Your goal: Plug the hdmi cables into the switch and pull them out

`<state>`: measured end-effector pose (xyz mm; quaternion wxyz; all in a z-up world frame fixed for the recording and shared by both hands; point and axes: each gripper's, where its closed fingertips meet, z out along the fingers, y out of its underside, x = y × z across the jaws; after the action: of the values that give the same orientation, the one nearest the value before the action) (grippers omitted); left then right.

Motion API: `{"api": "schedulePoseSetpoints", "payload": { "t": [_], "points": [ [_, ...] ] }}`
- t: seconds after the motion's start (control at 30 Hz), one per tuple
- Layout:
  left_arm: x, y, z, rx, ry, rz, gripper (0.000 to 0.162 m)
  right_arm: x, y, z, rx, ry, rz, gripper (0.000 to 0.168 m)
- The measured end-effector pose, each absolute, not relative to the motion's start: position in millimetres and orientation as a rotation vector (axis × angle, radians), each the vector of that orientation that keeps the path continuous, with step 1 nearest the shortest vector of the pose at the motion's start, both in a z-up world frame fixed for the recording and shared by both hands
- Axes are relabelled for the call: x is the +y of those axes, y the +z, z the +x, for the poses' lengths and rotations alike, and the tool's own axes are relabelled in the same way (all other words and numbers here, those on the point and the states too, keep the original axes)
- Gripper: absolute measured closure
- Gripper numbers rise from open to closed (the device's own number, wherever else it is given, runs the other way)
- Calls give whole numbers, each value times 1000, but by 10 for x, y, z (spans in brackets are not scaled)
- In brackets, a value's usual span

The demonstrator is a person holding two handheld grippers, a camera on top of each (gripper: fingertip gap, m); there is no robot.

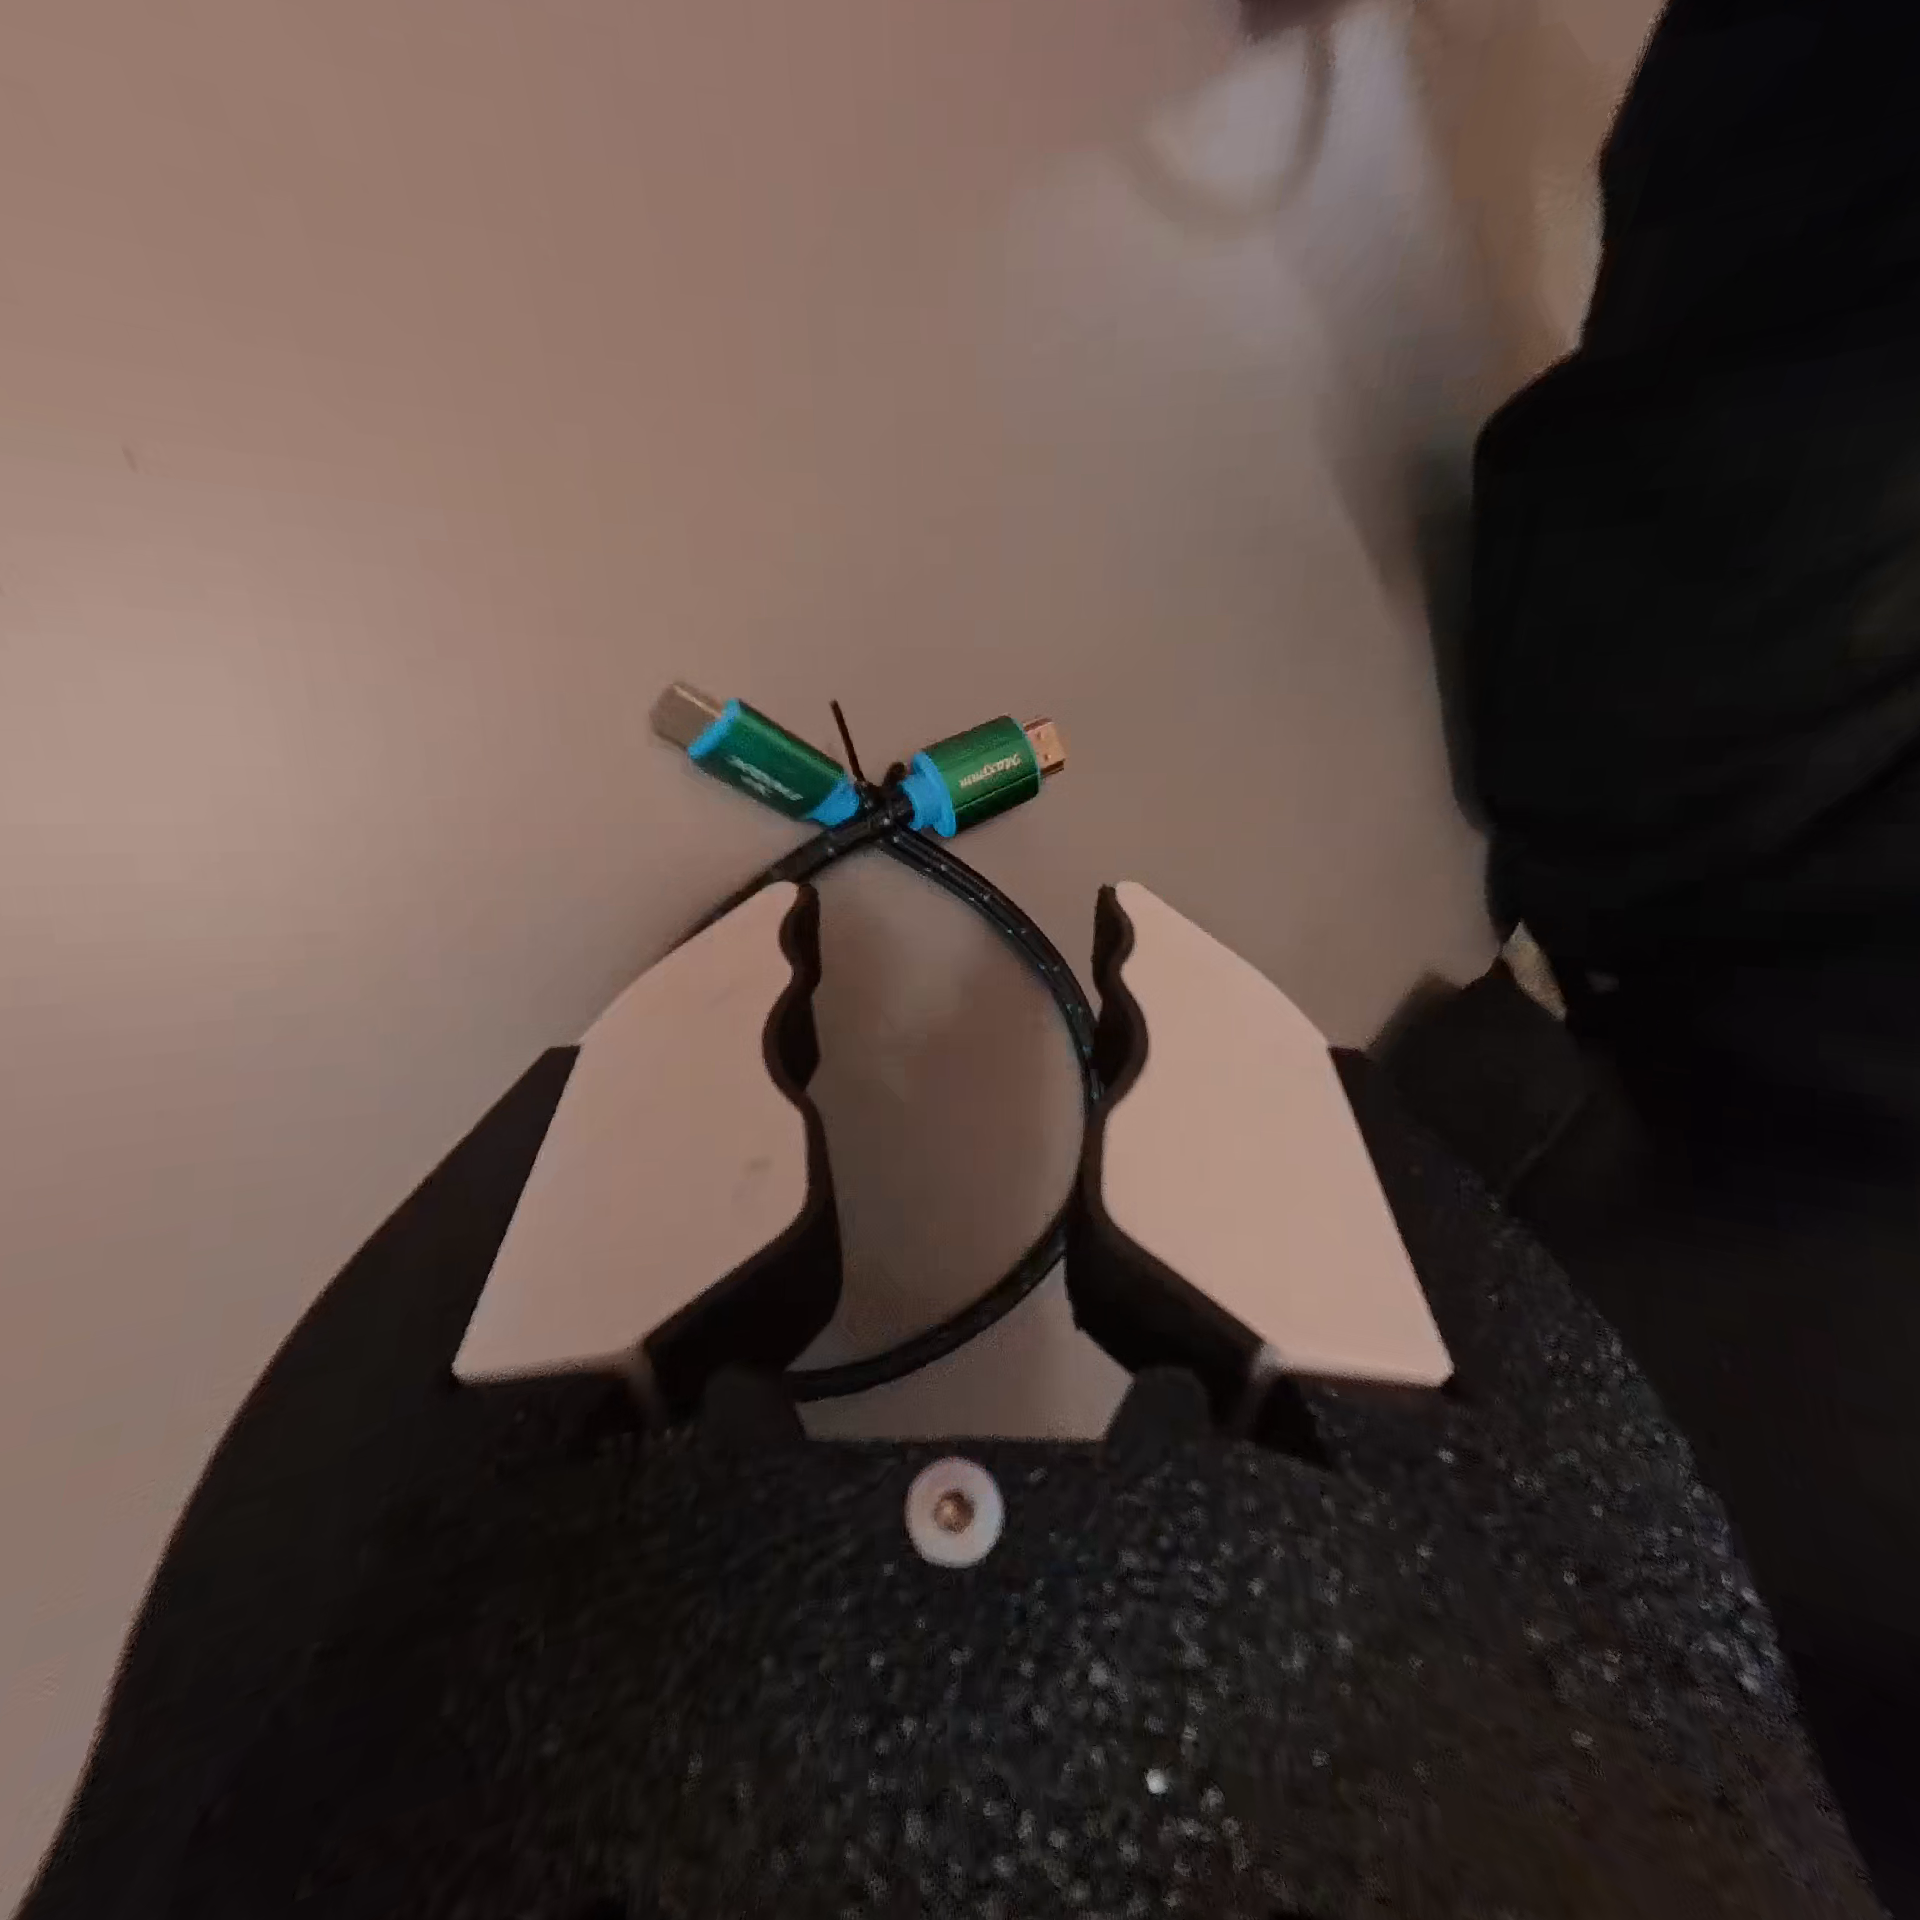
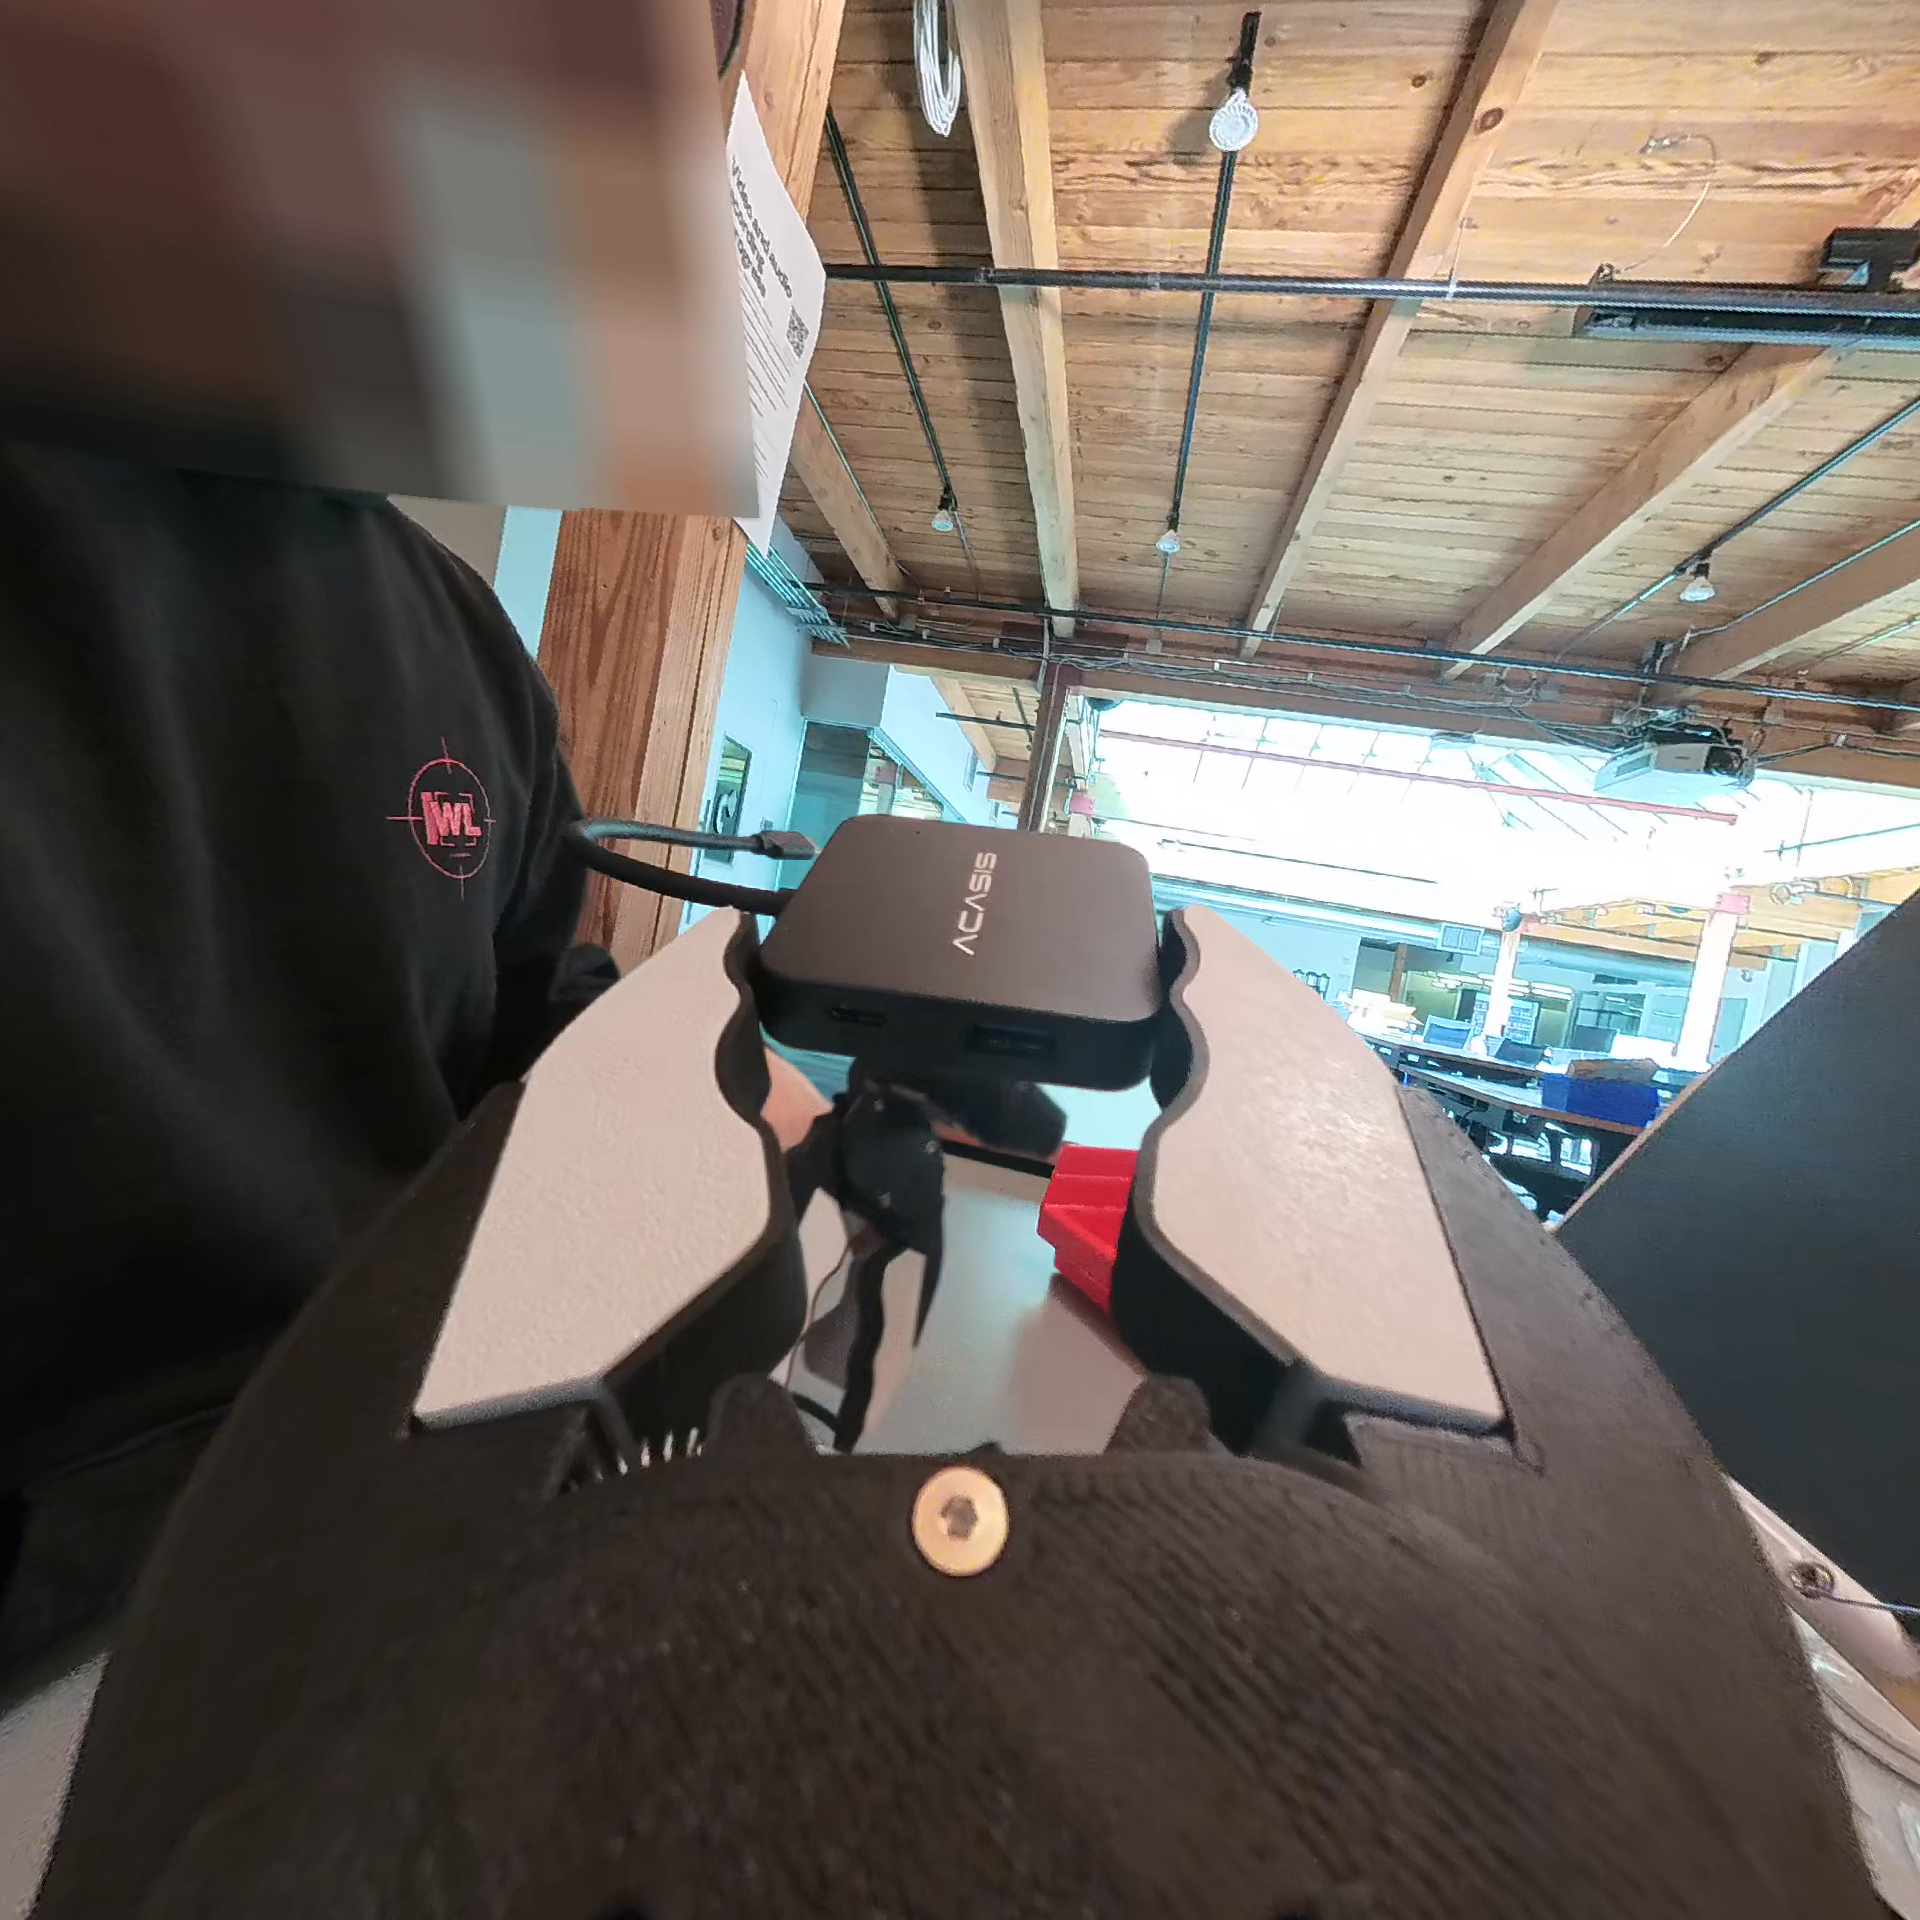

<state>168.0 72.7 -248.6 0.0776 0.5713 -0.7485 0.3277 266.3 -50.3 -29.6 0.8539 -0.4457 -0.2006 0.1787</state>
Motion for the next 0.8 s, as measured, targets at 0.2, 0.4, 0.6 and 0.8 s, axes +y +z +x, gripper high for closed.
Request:
{"api": "schedulePoseSetpoints", "payload": {
  "t": [0.2, 0.4, 0.6, 0.8],
  "points": [
    [731, -2693, 1802, -2057, 1020, 1928, 109, -496, -297, 2666, -419, 376, -931, 95],
    [758, -2891, 1955, -2522, 849, 1681, 120, -509, -289, 2663, -421, 375, -926, 95],
    [735, -2891, 2038, -2888, 848, 1157, 120, -547, -269, 2669, -420, 364, -919, 95],
    [692, -2688, 2096, -2166, 1022, 1823, 117, -599, -258, 2699, -413, 343, -918, 95]
  ]
}}
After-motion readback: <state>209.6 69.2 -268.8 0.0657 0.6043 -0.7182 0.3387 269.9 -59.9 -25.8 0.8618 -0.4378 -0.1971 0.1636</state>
